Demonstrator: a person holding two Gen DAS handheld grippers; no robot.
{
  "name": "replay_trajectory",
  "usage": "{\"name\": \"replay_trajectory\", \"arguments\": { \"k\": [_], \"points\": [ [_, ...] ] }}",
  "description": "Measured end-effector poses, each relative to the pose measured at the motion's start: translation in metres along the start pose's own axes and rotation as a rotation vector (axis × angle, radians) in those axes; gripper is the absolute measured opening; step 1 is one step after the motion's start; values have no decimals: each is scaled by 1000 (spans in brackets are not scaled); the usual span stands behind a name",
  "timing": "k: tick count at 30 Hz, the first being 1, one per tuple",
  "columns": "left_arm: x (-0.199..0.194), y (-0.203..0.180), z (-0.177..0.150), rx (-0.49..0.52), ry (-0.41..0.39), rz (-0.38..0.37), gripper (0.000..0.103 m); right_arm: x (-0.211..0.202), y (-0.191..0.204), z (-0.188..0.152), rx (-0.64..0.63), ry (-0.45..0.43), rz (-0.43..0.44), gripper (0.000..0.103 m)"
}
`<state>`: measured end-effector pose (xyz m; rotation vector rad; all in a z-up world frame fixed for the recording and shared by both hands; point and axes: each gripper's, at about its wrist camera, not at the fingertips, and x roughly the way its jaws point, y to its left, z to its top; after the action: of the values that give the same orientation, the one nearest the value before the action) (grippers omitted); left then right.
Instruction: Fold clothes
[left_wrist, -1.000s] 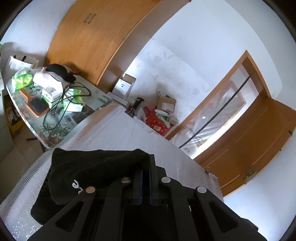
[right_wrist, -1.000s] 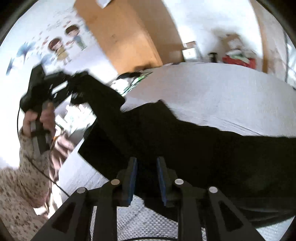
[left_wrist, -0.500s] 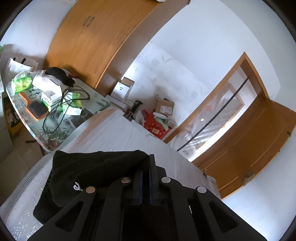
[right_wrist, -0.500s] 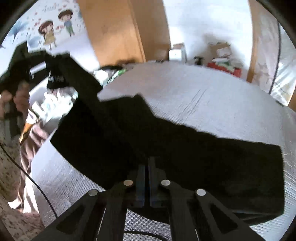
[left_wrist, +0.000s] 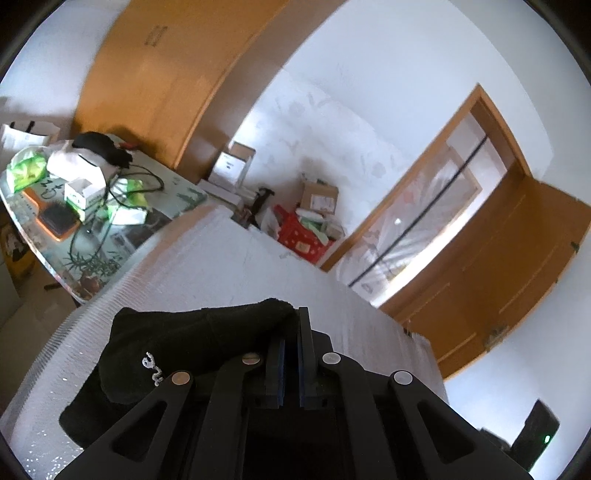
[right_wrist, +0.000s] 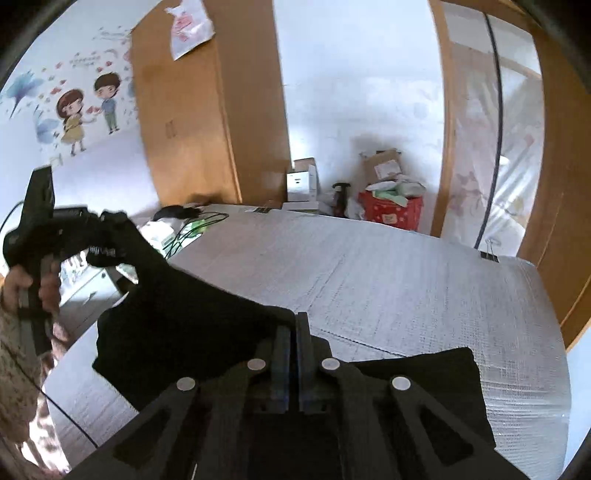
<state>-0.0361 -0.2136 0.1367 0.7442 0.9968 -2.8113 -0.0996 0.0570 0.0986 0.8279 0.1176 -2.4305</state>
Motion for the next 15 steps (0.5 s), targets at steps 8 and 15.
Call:
{"name": "replay_trajectory", "arguments": {
  "k": [8, 15],
  "points": [
    [31, -14, -6, 53, 60, -25, 4, -2, -21, 21, 40, -56, -118, 2],
    [66, -9, -10, 64, 108, 5, 5, 52, -42, 28, 76, 67, -177, 2]
  ]
}}
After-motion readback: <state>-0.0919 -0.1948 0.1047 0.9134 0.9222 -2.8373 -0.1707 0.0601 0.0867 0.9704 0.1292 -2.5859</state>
